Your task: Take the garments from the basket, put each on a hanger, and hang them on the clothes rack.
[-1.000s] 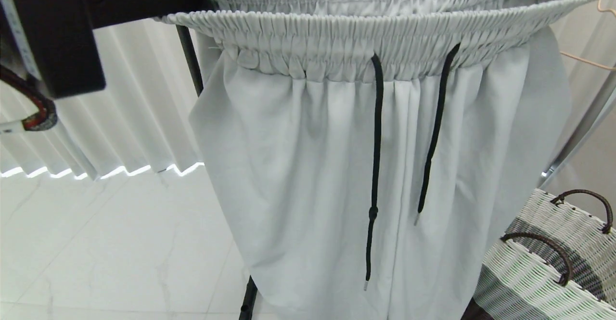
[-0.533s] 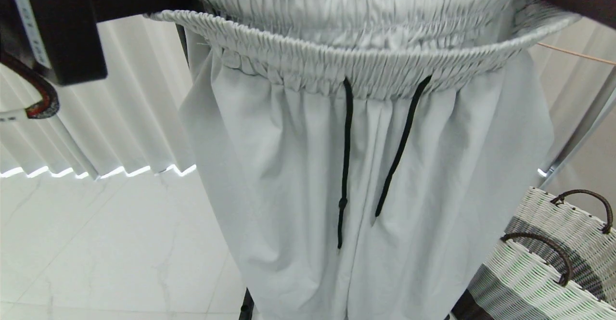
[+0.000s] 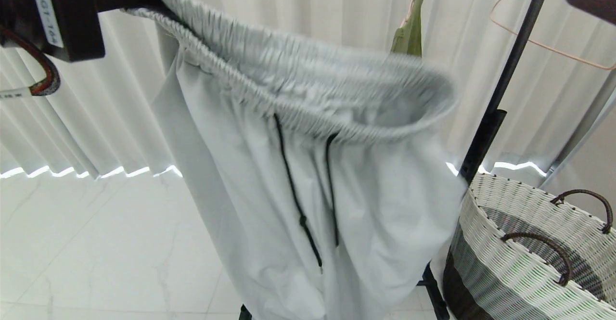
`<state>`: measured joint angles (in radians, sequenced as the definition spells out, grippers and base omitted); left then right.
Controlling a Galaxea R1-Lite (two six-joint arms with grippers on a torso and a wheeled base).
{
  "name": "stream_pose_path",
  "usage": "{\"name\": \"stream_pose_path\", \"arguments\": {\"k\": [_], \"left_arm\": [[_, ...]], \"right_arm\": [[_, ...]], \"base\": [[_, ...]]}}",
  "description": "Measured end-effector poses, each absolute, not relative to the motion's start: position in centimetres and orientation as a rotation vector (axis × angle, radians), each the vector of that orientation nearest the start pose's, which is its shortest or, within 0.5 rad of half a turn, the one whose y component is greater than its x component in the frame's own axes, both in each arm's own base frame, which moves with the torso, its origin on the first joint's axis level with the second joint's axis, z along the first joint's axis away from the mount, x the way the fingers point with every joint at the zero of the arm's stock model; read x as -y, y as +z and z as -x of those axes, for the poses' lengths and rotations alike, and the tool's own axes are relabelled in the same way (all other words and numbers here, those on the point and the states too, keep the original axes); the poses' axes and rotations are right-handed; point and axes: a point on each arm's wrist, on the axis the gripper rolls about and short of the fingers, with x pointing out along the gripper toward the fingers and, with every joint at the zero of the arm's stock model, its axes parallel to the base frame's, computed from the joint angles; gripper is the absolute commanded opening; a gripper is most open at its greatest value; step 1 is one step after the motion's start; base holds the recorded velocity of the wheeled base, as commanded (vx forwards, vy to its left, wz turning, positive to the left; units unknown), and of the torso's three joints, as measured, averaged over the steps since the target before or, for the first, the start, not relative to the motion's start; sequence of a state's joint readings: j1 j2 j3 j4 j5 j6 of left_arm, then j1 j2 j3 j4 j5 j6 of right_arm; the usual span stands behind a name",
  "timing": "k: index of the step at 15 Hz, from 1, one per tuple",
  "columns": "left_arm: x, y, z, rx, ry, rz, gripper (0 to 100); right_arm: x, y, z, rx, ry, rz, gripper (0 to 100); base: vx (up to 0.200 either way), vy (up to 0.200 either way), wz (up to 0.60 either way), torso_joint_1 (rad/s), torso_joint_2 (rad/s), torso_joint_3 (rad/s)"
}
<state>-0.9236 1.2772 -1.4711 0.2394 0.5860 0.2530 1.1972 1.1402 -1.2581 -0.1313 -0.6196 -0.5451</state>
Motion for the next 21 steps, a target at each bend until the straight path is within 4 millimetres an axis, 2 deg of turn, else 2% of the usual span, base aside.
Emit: {"name": "stream_pose_path", "arguments": {"k": [4, 7, 9, 10, 12, 21], "left_arm": [[12.2, 39.1, -11.7, 0.004, -0.295, -0.285, 0], [11.2, 38.7, -12.3, -0.007, -0.238, -0.338, 0], [10.1, 38.2, -12.6, -0.013, -0.224, -0.406, 0], [9.5, 38.0, -12.5, -0.012, -0.237, -0.413, 0], [8.6, 37.9, -12.1, -0.009, -0.224, -0.412, 0], [7.4, 37.4, -11.2, -0.010, -0.198, -0.405, 0]], "right_arm": [[-10.3, 39.6, -5.5, 0.325, 0.496, 0.294, 100], [-8.4, 39.4, -6.0, 0.295, 0.385, 0.271, 100], [-6.8, 38.1, -7.1, 0.166, 0.245, 0.313, 100], [-5.9, 36.8, -7.4, 0.051, 0.184, 0.352, 100], [-4.3, 34.4, -7.1, -0.136, 0.094, 0.311, 100], [-2.5, 28.7, -5.7, -0.259, 0.023, 0.345, 100]], "base": [[0.000, 0.000, 0.00, 0.000, 0.00, 0.000], [0.000, 0.000, 0.00, 0.000, 0.00, 0.000], [0.000, 0.000, 0.00, 0.000, 0.00, 0.000], [0.000, 0.000, 0.00, 0.000, 0.00, 0.000], [0.000, 0.000, 0.00, 0.000, 0.00, 0.000], [0.000, 0.000, 0.00, 0.000, 0.00, 0.000]]}}
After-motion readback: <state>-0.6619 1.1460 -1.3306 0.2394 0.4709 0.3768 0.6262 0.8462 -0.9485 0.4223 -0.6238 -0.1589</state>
